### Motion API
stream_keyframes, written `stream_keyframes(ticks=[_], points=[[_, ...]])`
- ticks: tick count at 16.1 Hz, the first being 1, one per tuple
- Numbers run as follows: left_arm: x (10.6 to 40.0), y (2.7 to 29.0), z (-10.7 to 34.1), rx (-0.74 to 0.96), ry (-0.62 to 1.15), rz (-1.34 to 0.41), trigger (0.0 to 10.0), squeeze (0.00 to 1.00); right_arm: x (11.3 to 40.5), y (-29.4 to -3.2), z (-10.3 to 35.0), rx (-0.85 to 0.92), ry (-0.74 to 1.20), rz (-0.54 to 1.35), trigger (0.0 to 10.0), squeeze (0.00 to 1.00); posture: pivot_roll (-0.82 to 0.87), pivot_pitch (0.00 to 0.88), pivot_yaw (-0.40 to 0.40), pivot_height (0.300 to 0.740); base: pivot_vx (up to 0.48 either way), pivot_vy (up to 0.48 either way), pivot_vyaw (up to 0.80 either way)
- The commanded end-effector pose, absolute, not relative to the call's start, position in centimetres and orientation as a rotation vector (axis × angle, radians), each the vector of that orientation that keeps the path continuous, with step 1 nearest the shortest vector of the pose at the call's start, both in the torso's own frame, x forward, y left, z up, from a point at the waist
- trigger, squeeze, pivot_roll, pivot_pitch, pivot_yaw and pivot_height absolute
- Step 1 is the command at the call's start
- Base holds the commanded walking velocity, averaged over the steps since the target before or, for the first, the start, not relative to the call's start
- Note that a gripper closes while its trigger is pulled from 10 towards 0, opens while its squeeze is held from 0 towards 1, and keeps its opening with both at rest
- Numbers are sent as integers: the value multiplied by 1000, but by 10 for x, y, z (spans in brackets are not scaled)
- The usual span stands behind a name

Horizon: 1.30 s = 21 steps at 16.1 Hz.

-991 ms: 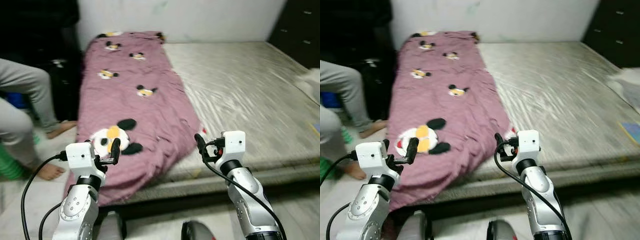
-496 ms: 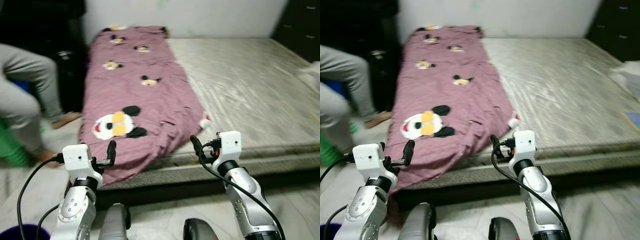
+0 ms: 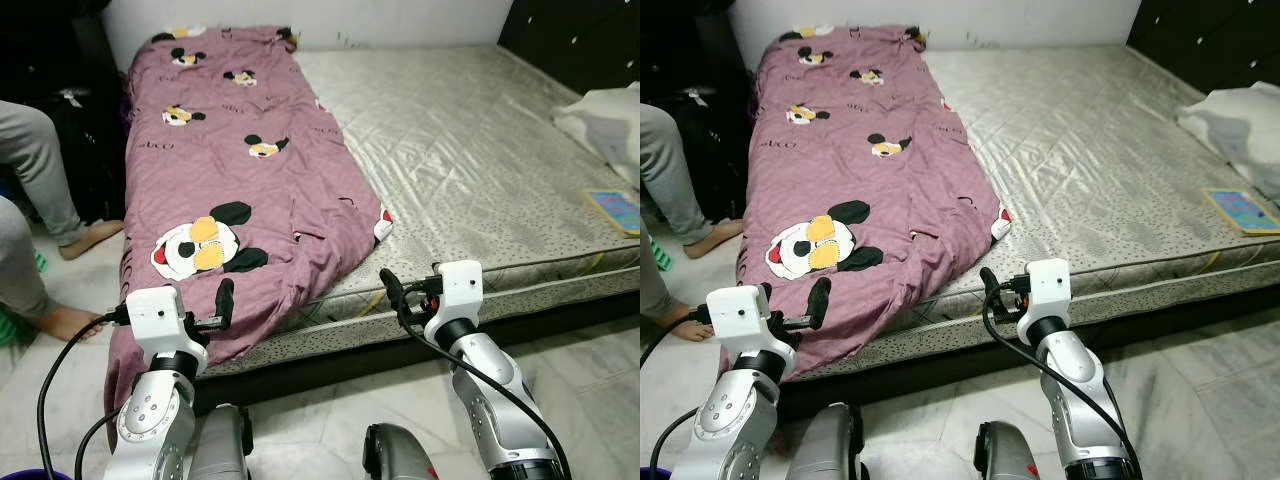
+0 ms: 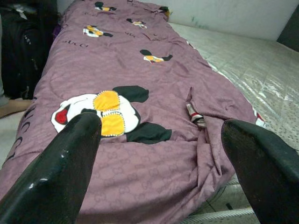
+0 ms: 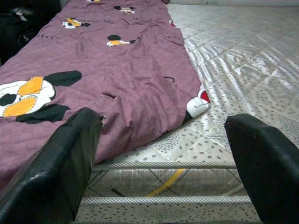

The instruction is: Clean up the room

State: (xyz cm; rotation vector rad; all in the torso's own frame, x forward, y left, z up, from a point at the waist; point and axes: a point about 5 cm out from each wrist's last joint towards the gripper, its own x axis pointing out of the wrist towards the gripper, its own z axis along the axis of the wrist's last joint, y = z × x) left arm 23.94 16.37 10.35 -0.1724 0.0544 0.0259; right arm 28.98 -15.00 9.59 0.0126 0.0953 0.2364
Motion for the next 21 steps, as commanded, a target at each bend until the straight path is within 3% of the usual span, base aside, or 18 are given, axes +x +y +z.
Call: stream_keyframes(ticks=[1,11,21], points=[[241,163,107,-165,44,31,10000,0,292,-151,100,11,86,240,10000,0,-84,86,-34,632,0,0,0],[243,163,108,-164,41,34,10000,0,294,-149,101,16,78,257,10000,0,-85,81,-34,518,0,0,0],[243,161,109,-166,23,26,10000,0,296,-147,104,21,67,276,10000,0,-85,67,-39,518,0,0,0]])
